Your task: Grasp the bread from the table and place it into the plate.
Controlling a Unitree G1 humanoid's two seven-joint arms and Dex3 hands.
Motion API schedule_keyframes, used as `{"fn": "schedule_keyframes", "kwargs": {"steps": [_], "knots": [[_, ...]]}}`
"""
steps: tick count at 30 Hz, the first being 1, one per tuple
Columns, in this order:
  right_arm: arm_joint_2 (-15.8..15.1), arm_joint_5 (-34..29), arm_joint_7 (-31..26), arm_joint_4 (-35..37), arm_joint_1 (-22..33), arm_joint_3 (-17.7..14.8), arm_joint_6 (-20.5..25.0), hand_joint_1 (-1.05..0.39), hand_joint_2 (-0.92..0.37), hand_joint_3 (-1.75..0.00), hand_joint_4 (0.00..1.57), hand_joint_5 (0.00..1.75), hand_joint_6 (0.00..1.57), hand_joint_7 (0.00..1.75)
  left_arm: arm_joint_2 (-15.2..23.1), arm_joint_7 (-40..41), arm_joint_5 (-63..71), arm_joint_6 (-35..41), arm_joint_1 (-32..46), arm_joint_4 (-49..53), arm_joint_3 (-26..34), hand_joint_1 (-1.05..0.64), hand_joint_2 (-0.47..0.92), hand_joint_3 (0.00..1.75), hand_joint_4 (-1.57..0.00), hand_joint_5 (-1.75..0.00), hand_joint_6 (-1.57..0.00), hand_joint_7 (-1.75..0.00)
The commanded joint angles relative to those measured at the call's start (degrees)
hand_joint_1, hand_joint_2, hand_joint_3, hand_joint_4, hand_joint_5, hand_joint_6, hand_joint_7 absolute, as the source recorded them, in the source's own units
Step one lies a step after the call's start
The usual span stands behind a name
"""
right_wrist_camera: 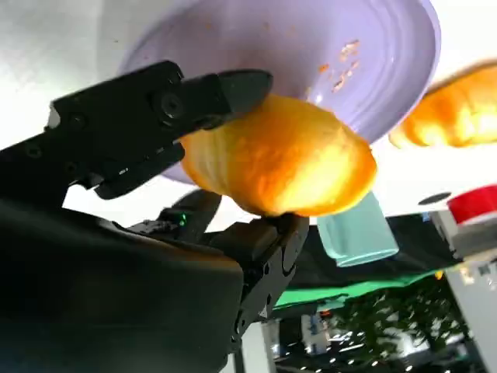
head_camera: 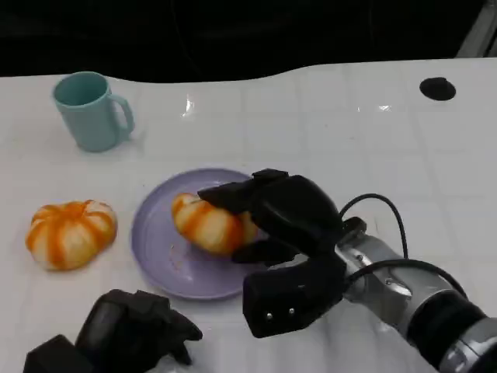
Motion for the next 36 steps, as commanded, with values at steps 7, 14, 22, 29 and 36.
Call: {"fn": "schedule_keyframes", "kwargs": {"steps": [7,14,22,29,36], "knots": [[-4.8,2.9,7.7,-12.6,5.9,-1.2,0.4,-0.72,-0.92,-0.23,0.08,0.23,0.28,0.00,0.6,-0.2,0.2,-0.6,0.7,0.5,0.0,-1.05,0.92,0.11,-1.27,-1.05,-1.48,-0.39],[-7.8,5.7,11.8,-21.3,10.8,-3.5,0.2,-0.73,-0.92,-0.22,0.08,0.27,0.27,0.00,0.4,-0.6,-0.1,-1.4,0.5,1.2,0.2,-1.05,0.92,0.12,-1.26,-1.04,-1.48,-0.39],[-10.6,12.5,13.0,-27.8,17.2,-7.6,-5.0,-0.68,-0.92,-0.22,0.08,0.48,0.31,0.02,0.5,-0.1,-0.1,-0.3,0.5,1.1,0.1,-1.05,0.92,0.10,-1.28,-1.04,-1.49,-0.39],[-10.1,24.0,13.8,-28.1,24.2,-12.7,-15.1,-0.52,-0.92,-0.13,0.33,0.64,0.55,0.12,0.4,-0.5,-0.2,-0.8,0.5,1.6,0.2,-1.05,0.92,0.11,-1.29,-1.03,-1.48,-0.38],[-9.8,36.6,19.5,-28.4,30.9,-16.1,-22.2,-0.37,-0.91,-0.15,0.65,1.02,0.72,0.60,0.4,-0.4,0.1,-1.6,0.5,2.3,0.1,-1.05,0.92,0.12,-1.29,-1.03,-1.48,-0.38]]}}
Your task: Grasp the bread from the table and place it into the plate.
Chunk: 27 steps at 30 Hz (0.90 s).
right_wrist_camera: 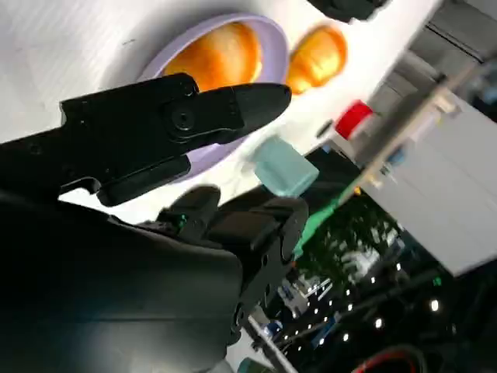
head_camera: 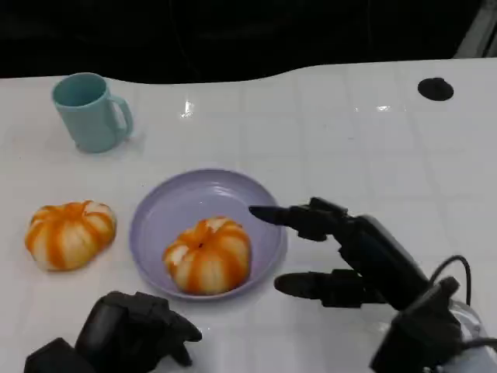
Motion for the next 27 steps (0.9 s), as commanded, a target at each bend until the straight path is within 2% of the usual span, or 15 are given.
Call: {"fn": "schedule_keyframes", "kwargs": {"steps": [1,3,6,8,10,17,22,27], "knots": [[-0.2,9.0,4.9,-0.8,4.4,-2.4,-4.3,-0.35,-0.90,-0.18,0.68,1.08,0.70,0.74,0.7,-0.4,0.4,-0.5,0.5,1.2,0.0,-1.05,0.92,0.12,-1.29,-1.03,-1.49,-0.38],[0.1,11.8,7.1,-0.5,5.5,-3.0,-5.5,-0.34,-0.85,-0.27,0.71,1.19,0.69,0.93,0.7,-0.4,0.3,-0.4,0.5,1.4,0.0,-1.05,0.92,0.12,-1.29,-1.04,-1.49,-0.38],[0.5,15.6,9.9,-0.6,7.8,-4.0,-6.4,-0.35,-0.66,-0.65,0.70,1.41,0.68,1.16,0.5,-0.6,0.0,-0.4,0.4,1.5,0.1,-1.05,0.92,0.12,-1.29,-1.04,-1.49,-0.38],[0.7,18.1,11.8,-0.9,9.3,-4.9,-6.3,-0.36,-0.58,-0.81,0.68,1.52,0.68,1.25,0.5,-0.5,0.0,-0.8,0.2,2.1,0.2,-1.05,0.92,0.11,-1.28,-1.04,-1.49,-0.38],[0.9,22.0,14.9,-1.1,10.7,-5.6,-6.1,-0.35,-0.55,-0.88,0.65,1.60,0.65,1.32,0.4,-0.8,-0.4,-0.3,0.1,2.1,0.3,-1.05,0.92,0.11,-1.28,-1.04,-1.49,-0.38],[1.6,27.6,21.5,-1.7,14.1,-7.9,-6.6,-0.38,-0.52,-0.96,0.62,1.70,0.58,1.43,0.4,-1.2,-0.7,-0.7,0.4,2.2,0.4,-1.05,0.92,0.10,-1.29,-1.04,-1.49,-0.37],[2.3,27.3,23.1,-0.9,16.0,-9.9,-9.0,-0.37,-0.54,-0.95,0.62,1.74,0.56,1.45,0.4,-1.0,-0.5,-0.5,0.4,2.5,0.5,-1.05,0.92,0.10,-1.29,-1.04,-1.50,-0.37],[2.6,24.4,22.5,1.4,16.5,-12.1,-11.3,-0.38,-0.56,-0.90,0.63,1.73,0.59,1.44,0.6,-1.3,-0.8,0.4,0.7,1.9,0.6,-1.05,0.92,0.09,-1.29,-1.04,-1.51,-0.37]]}}
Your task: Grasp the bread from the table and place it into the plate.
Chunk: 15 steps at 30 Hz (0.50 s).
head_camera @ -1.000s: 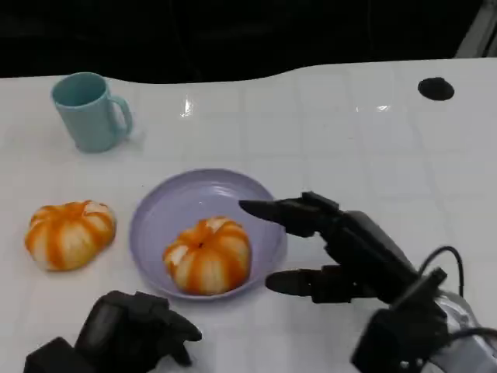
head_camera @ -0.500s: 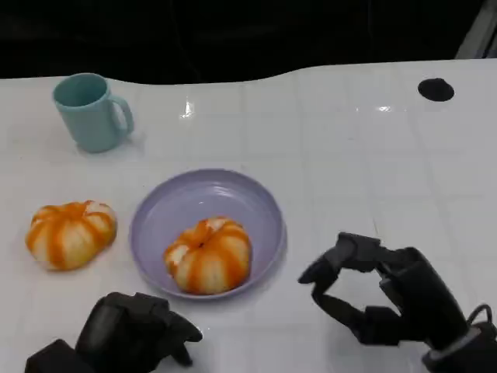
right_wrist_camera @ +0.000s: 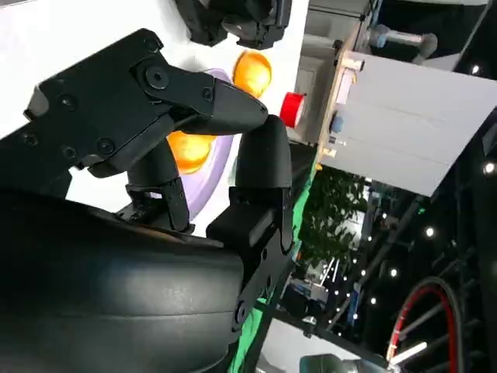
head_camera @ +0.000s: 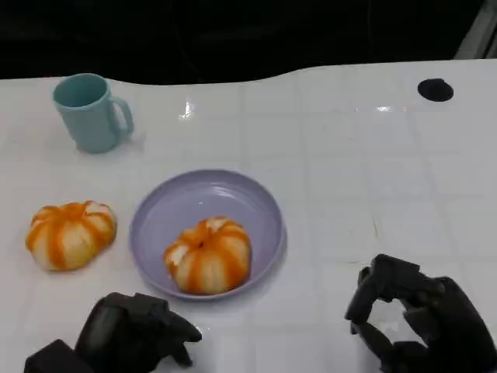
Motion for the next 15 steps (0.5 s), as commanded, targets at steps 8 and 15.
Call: {"fn": "schedule_keyframes", "kwargs": {"steps": [8,15], "knots": [[0.9,-8.7,-5.1,6.0,0.6,-5.0,-7.0,-0.38,-0.60,-0.79,0.67,1.61,0.66,1.31,1.1,-1.2,-0.6,1.2,1.3,-0.3,0.7,-1.05,0.92,0.09,-1.30,-1.04,-1.51,-0.37],[1.4,-17.8,-12.6,8.4,-0.1,-7.5,-12.2,-0.41,-0.57,-0.84,0.71,1.53,0.67,1.32,1.5,-0.5,0.6,1.3,2.2,-2.8,0.2,-1.05,0.92,0.10,-1.30,-1.04,-1.51,-0.37]]}}
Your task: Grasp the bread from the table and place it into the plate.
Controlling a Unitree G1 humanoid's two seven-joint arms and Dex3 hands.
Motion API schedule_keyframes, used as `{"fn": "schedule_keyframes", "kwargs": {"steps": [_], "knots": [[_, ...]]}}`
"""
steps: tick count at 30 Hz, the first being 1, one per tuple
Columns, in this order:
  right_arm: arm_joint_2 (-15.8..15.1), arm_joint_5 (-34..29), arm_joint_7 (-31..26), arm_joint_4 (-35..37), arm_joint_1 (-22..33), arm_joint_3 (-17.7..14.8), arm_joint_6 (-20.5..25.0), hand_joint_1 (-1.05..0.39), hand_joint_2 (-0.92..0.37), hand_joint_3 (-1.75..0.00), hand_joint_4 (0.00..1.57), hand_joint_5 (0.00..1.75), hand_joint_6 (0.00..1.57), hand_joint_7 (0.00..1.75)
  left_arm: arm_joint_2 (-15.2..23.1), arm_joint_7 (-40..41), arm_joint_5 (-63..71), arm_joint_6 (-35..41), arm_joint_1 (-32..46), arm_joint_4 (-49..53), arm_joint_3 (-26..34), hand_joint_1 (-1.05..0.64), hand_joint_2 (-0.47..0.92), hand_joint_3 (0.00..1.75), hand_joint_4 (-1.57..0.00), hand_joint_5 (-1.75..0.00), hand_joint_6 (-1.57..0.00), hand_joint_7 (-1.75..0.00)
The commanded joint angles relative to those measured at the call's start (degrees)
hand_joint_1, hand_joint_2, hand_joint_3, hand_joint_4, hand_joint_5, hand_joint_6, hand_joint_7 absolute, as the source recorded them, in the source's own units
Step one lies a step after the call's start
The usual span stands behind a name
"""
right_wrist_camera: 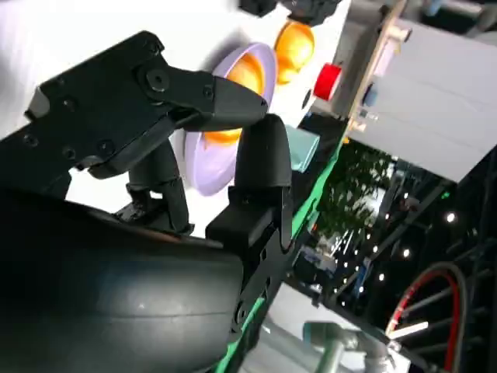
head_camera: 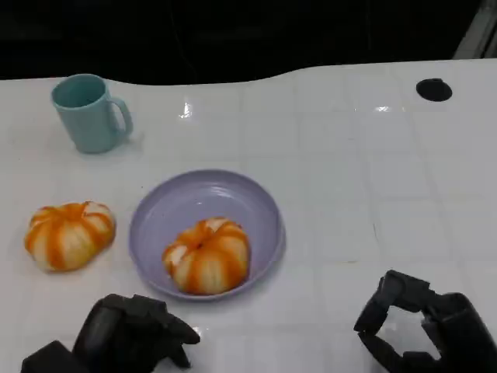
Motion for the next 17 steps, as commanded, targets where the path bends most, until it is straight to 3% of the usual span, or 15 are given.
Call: {"fn": "schedule_keyframes", "kwargs": {"steps": [1,6,17], "knots": [[-0.4,-4.9,-4.6,1.6,-0.2,-2.1,-2.9,-0.41,-0.57,-0.85,0.71,1.52,0.67,1.32,1.1,0.3,0.7,0.3,1.5,-1.4,-0.2,-1.05,0.92,0.11,-1.30,-1.04,-1.51,-0.37],[-1.4,-11.8,-9.9,3.9,-1.6,-3.0,-5.3,-0.40,-0.57,-0.86,0.72,1.52,0.68,1.31,1.5,0.5,1.0,-0.3,1.2,-1.2,-0.2,-1.05,0.92,0.12,-1.28,-1.03,-1.49,-0.36],[-2.6,-16.7,-16.1,6.7,-2.9,-2.4,-8.3,-0.38,-0.56,-0.84,0.72,1.52,0.70,1.27,1.9,0.9,1.5,-0.6,1.0,-0.7,-0.5,-1.05,0.92,0.15,-1.26,-1.06,-1.48,-0.36]]}}
